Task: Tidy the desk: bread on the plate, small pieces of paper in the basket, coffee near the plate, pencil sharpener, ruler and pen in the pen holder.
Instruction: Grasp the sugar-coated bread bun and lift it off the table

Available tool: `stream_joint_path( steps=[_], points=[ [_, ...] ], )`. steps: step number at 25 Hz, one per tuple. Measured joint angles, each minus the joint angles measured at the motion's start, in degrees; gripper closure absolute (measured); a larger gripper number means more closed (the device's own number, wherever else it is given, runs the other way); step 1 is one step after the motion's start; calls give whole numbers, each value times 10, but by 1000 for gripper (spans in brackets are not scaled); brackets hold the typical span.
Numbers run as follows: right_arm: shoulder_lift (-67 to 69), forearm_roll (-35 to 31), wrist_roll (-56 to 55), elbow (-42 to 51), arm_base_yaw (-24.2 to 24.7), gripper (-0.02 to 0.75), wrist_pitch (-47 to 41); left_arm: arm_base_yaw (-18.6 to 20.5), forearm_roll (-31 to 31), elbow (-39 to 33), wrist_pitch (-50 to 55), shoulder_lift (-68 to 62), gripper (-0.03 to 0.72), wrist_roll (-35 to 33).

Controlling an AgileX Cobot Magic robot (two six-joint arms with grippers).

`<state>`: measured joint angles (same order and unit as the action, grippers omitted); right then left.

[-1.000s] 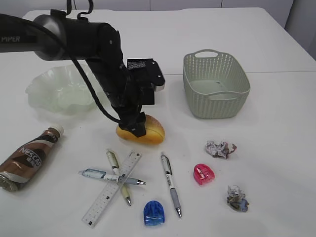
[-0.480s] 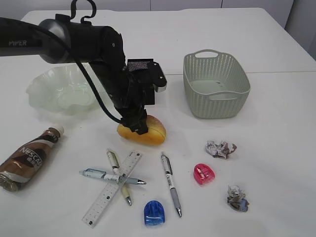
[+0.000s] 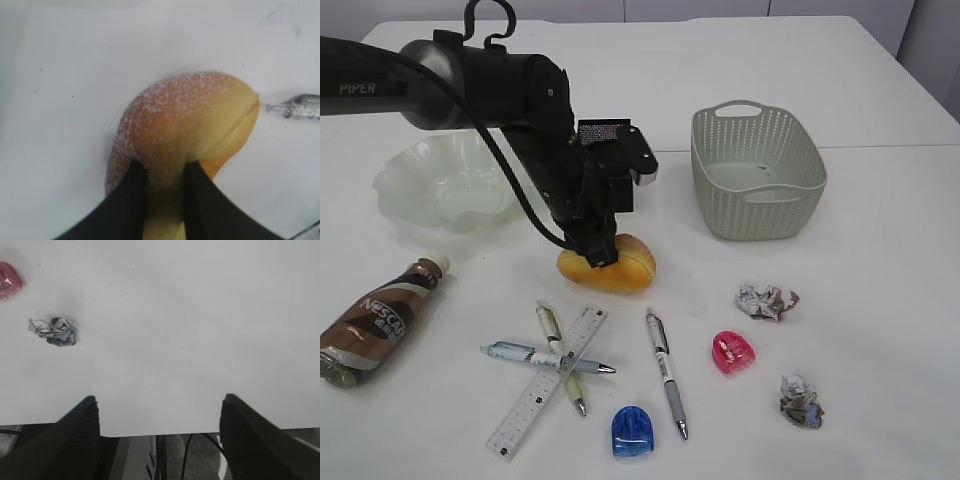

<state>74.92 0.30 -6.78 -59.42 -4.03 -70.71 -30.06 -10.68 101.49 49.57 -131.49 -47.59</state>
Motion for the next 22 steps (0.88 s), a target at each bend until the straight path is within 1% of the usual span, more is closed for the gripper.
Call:
stream_joint_path(
  steps=[3, 9, 13, 17, 22],
  points=[
    [0, 0, 0, 0, 0, 188, 0, 0, 0, 0, 1, 0, 553, 30],
    [0, 1, 0, 0, 0, 188, 0, 0, 0, 0, 1, 0, 554, 122],
    [0, 1, 0, 0, 0, 188, 0, 0, 5, 14, 10, -2, 554, 177],
    [0, 1, 0, 0, 0, 188, 0, -1, 25, 52, 57, -13, 554, 243],
    [0, 1, 0, 0, 0, 188, 0, -1, 61, 86, 133, -17, 554, 356]
  ],
)
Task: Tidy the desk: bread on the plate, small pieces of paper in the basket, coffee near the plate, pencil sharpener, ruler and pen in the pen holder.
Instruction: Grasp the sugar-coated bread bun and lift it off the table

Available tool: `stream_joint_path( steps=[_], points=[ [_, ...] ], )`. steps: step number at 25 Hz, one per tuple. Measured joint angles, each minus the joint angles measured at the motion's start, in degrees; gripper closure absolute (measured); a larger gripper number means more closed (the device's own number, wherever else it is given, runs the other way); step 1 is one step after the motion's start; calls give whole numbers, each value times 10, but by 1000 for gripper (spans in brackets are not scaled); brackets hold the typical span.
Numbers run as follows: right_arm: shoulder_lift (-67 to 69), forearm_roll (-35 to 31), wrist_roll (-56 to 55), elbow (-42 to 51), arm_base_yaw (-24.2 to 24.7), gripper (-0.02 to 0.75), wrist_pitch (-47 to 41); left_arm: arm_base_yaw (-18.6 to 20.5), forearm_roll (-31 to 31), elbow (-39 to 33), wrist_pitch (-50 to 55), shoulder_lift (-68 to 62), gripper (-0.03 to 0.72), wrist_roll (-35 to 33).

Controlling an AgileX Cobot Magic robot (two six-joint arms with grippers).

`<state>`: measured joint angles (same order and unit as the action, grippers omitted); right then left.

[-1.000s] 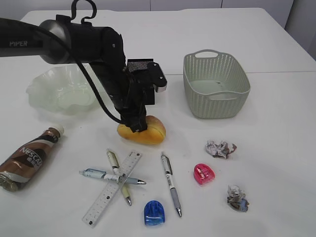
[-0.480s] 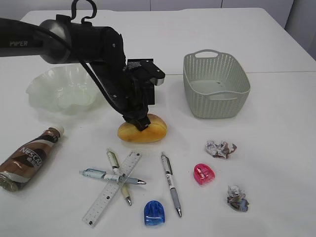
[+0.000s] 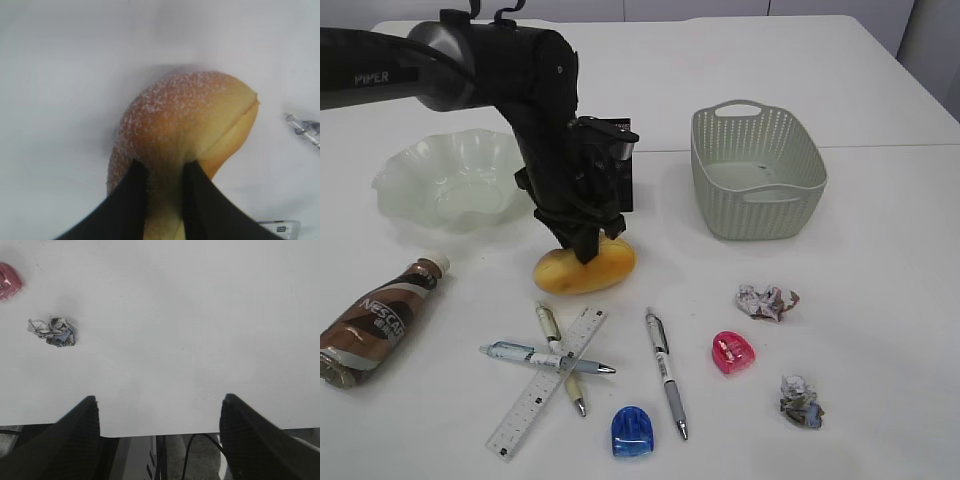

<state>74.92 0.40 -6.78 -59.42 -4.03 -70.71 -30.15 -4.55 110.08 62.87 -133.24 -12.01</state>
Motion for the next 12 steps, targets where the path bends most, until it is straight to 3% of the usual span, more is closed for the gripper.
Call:
stream_joint_path(
  steps=[5, 12],
  points=[
    [0, 0, 0, 0, 0, 188, 0, 0, 55, 6, 22, -3, 554, 106],
    [0, 0, 0, 0, 0, 188, 0, 0, 79, 41, 66, -5, 554, 135]
  ],
)
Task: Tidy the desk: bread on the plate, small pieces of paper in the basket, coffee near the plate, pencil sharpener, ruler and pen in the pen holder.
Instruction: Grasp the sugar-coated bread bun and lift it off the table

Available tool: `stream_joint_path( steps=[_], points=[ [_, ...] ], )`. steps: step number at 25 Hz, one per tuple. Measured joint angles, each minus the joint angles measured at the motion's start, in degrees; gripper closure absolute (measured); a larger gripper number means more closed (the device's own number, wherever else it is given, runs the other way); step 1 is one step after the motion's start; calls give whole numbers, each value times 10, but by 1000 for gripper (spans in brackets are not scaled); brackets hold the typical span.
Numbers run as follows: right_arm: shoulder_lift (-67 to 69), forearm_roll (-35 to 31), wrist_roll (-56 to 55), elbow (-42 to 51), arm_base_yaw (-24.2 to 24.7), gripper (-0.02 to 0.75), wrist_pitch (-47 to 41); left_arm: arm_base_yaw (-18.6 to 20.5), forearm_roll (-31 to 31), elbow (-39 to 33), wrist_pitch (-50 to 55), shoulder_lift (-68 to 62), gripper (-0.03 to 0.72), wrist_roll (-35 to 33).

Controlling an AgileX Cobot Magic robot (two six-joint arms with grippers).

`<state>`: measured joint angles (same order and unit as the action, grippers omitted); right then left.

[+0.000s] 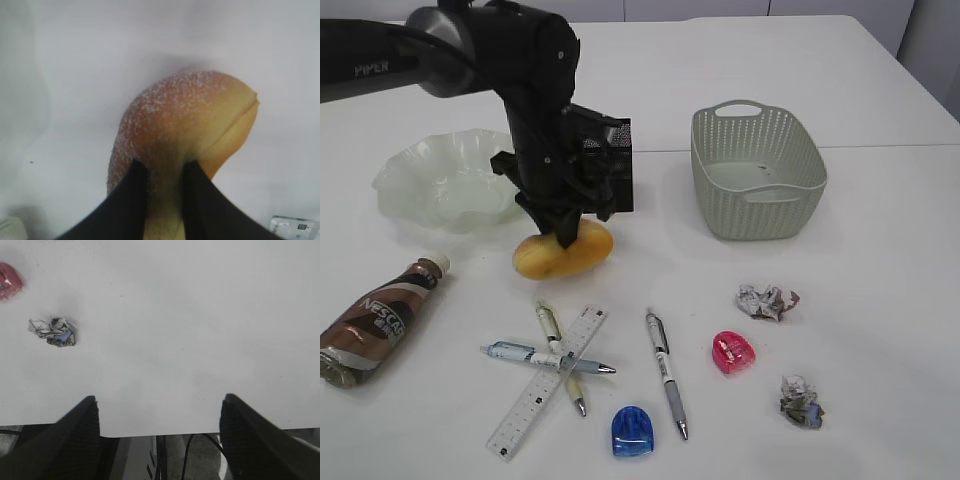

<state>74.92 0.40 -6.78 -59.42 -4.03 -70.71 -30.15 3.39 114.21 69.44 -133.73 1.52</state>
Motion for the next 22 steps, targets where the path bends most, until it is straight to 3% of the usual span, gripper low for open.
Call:
stream_joint_path(
  steps=[5, 12, 22],
  points=[
    [0, 0, 0, 0, 0, 189, 0, 4, 8, 54, 2, 0, 554, 32],
    [0, 0, -4, -8, 0, 189, 0, 34, -34, 60, 9, 2, 554, 66],
    [0, 0, -15, -42, 0, 189, 0, 107, -29, 60, 12, 58, 554, 72]
  ],
)
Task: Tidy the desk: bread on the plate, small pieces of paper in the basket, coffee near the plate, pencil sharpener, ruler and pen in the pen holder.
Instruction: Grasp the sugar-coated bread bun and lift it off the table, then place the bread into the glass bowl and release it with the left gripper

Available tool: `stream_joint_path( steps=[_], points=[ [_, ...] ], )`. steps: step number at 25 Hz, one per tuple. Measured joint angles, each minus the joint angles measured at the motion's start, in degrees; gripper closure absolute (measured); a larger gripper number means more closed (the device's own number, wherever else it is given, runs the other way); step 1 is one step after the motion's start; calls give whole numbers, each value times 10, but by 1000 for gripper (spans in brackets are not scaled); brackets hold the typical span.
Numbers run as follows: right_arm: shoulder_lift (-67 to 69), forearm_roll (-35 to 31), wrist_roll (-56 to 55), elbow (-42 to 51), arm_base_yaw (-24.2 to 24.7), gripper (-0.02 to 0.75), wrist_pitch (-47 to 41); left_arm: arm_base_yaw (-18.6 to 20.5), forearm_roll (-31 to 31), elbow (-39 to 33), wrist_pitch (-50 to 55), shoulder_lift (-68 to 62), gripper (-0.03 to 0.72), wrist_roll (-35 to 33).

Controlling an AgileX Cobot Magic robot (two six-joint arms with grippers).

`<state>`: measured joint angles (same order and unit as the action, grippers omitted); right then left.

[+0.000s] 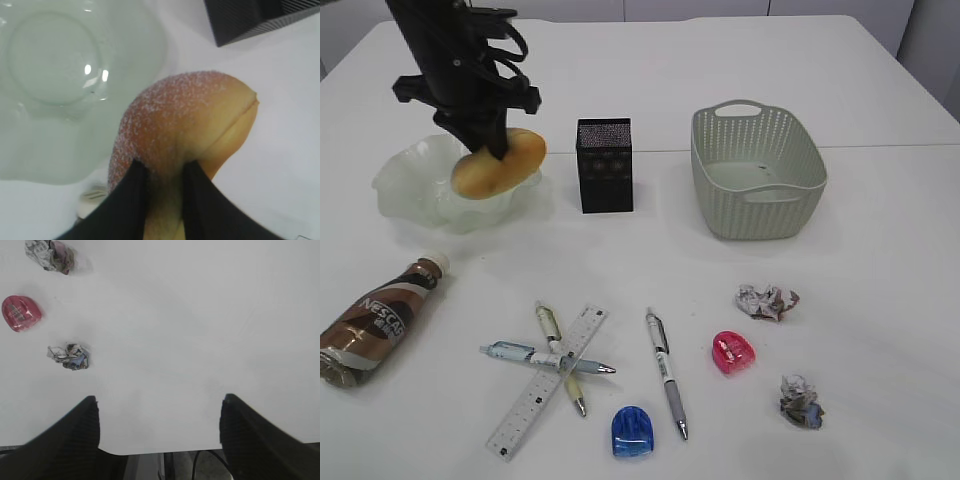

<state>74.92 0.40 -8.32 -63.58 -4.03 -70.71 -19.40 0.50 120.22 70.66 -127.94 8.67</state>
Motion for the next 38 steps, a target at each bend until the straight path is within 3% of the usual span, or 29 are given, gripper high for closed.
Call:
stream_joint_path(
  steps=[10, 24, 27, 31, 33, 38],
  points=[
    [0, 0, -1, -9, 0, 189, 0, 76, 53, 0, -1, -3, 554, 0],
    [0, -4, -1, -9, 0, 189, 0, 83, 75, 4, -104, -65, 543, 0],
    [0, -17, -1, -9, 0, 189, 0, 83, 75, 4, -106, -75, 456, 0],
    [0, -27, -1, -9, 0, 189, 0, 83, 76, 4, -118, -76, 165, 11],
    [0, -31, -1, -9, 0, 190, 0, 83, 77, 4, -119, -76, 59, 15],
    [0, -37, -5, -9, 0, 190, 0, 83, 78, 16, -113, -76, 49, 16]
  ],
)
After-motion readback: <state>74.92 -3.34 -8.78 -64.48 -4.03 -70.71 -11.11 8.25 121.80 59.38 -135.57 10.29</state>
